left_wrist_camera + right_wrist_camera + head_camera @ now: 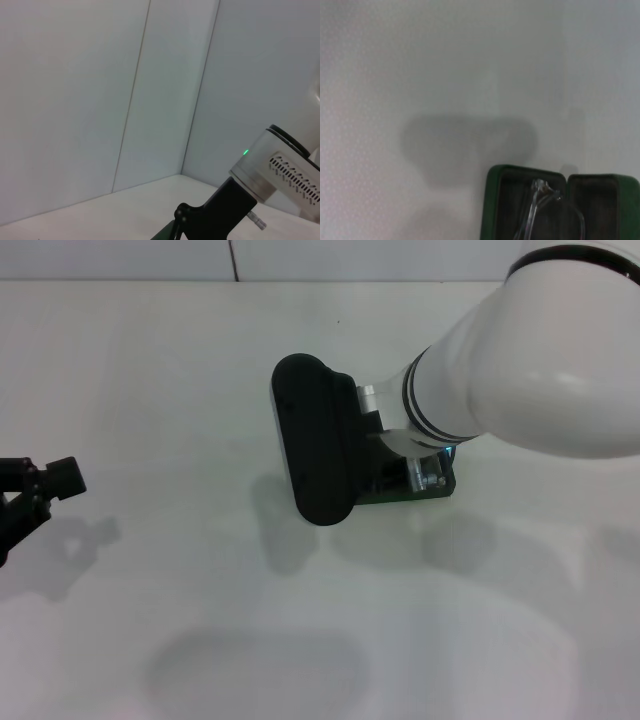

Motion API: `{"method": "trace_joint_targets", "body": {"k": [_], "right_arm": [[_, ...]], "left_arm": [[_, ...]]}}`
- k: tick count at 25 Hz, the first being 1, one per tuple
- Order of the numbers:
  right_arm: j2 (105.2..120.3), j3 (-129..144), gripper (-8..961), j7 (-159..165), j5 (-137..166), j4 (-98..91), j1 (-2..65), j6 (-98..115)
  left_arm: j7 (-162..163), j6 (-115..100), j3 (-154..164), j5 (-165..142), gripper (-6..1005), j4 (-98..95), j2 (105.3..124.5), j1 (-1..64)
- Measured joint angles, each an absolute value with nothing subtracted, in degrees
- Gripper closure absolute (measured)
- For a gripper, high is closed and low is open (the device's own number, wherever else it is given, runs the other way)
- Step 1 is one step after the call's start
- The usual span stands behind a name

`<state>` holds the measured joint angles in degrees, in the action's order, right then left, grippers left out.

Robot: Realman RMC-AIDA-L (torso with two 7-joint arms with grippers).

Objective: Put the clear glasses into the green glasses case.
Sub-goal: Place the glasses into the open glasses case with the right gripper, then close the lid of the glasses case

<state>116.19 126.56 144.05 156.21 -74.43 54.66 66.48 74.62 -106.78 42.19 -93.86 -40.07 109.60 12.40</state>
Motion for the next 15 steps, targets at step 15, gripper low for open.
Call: {"method": "trace_joint_targets", "body": {"k": [15], "right_arm": [[116.19, 126.41, 802, 144.14, 156.41, -81.5, 50.09, 67.35]], "left_arm": [[74.37, -107.07, 40.4, -93.84, 942, -40.34, 109.92, 11.25]]}}
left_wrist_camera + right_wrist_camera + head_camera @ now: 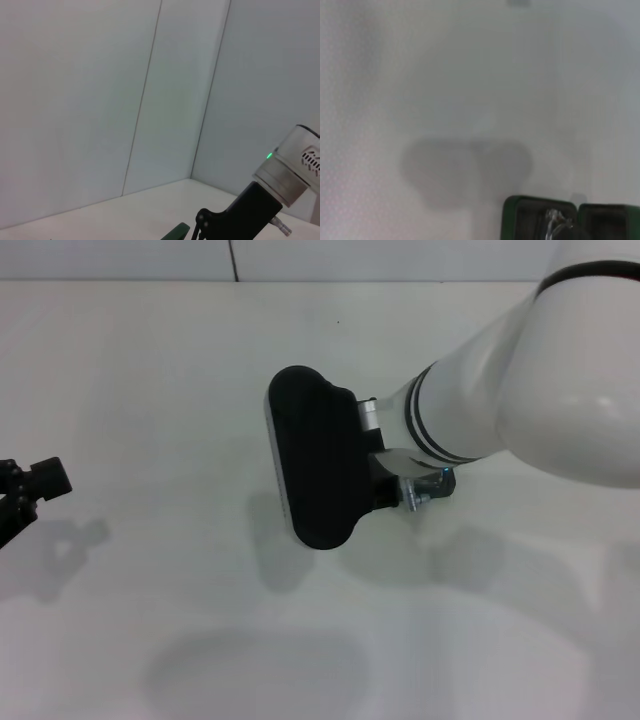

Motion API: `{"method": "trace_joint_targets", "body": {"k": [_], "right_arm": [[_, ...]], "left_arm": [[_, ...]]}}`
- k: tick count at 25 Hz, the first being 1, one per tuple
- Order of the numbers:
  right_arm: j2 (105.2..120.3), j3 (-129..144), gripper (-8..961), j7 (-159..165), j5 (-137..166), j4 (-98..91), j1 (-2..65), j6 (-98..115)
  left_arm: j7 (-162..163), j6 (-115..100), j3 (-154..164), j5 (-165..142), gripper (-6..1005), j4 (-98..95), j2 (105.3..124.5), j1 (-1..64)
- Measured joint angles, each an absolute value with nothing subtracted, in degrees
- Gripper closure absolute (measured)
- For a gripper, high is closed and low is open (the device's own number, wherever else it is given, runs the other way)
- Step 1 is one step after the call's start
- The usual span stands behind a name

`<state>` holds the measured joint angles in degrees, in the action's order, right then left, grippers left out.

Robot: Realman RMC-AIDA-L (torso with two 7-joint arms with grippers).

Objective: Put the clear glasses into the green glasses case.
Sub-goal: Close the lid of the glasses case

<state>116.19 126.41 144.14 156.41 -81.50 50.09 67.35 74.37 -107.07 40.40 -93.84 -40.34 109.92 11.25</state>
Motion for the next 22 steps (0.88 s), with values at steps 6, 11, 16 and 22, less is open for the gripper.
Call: {"method": "trace_joint_targets", "body": {"k": [6, 11, 16, 22], "right_arm": [[116.19, 126.15, 802, 144.02, 157.08, -80.47, 48.79, 65.03], [116.19, 125.4, 802, 144.01, 157.92, -80.21, 47.77, 64.01], [116.19, 123.44, 803, 143.49, 157.95, -81.42, 46.3, 62.99], [116.19, 122.17, 803, 143.0, 157.94, -82.59, 45.6, 62.98]], "left_arm": [[74.38, -107.2, 40.36, -93.88, 942, -40.25, 110.04, 11.25], [74.52, -107.23, 40.34, -93.91, 942, -39.99, 110.11, 11.25], [74.65, -107.23, 40.29, -93.95, 942, -39.93, 110.13, 11.17], [74.67, -107.23, 40.16, -93.96, 942, -39.9, 110.13, 11.21]]}}
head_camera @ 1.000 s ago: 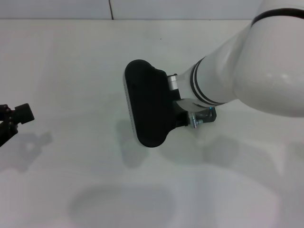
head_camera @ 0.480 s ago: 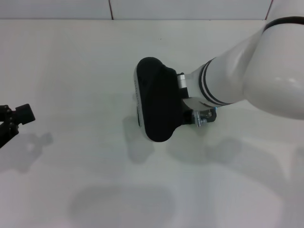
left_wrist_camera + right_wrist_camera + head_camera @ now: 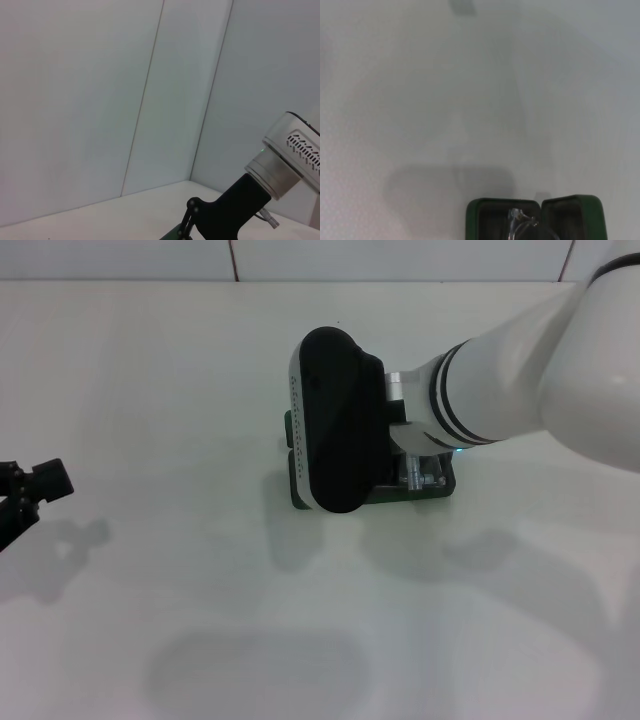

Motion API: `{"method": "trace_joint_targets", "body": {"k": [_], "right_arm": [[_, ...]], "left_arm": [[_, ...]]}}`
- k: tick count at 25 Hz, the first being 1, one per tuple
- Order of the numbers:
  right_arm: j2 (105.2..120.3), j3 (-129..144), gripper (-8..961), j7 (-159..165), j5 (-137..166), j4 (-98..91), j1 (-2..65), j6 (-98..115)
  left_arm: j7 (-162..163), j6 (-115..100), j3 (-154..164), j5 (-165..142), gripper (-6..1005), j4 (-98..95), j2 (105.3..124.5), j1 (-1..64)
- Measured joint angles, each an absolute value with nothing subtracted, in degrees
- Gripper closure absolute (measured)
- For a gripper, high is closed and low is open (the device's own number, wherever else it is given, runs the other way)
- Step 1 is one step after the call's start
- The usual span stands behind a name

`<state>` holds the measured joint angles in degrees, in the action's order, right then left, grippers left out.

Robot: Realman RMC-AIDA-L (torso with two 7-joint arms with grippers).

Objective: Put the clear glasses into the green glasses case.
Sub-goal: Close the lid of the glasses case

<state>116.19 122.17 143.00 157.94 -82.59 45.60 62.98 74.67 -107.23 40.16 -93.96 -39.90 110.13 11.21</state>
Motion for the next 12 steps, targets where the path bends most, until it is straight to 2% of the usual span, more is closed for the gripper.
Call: {"method": "trace_joint_targets", "body": {"k": [12], "right_arm": [[116.18, 122.62, 802, 142.71, 157.89, -85.24, 44.64, 61.7]], "left_arm": [[74.71, -107.13, 40.16, -93.96, 941, -39.9, 110.12, 11.36]]}}
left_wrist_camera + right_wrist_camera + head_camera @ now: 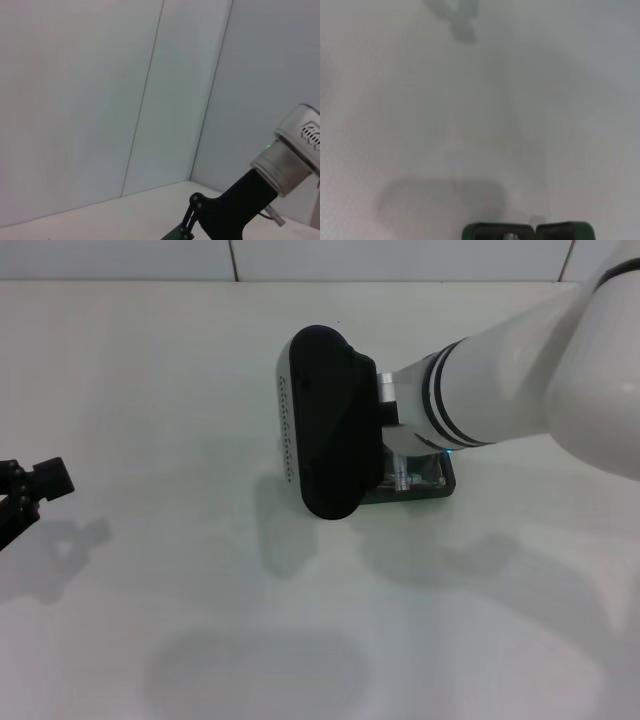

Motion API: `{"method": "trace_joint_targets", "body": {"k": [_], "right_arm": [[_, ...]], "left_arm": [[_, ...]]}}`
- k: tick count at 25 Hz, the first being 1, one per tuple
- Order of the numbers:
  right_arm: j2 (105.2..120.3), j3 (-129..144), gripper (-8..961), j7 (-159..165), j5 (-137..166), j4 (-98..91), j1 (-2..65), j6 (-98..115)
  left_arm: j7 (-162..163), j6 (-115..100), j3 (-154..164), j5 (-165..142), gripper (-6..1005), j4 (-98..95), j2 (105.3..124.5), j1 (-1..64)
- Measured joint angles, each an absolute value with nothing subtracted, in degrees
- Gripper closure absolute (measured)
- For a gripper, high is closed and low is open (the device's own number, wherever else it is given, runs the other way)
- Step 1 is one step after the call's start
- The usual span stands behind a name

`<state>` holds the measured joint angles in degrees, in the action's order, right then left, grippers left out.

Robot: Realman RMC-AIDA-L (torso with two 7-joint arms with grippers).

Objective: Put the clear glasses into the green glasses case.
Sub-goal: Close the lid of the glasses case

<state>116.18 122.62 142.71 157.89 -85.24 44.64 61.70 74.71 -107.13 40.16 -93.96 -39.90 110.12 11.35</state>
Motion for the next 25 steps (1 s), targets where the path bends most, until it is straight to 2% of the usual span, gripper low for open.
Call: {"method": "trace_joint_targets", "body": {"k": [10, 25], "right_arm": [[116.18, 120.03, 802, 141.29, 158.0, -90.26, 37.84, 57.43], [116.19, 115.82, 807, 141.24, 159.39, -90.22, 36.63, 53.74]], "left_arm": [[74.75, -107.15, 40.08, -93.94, 941, -39.91, 110.25, 10.7], [74.41, -107.23, 40.07, -93.92, 941, -39.91, 110.39, 10.55]]}}
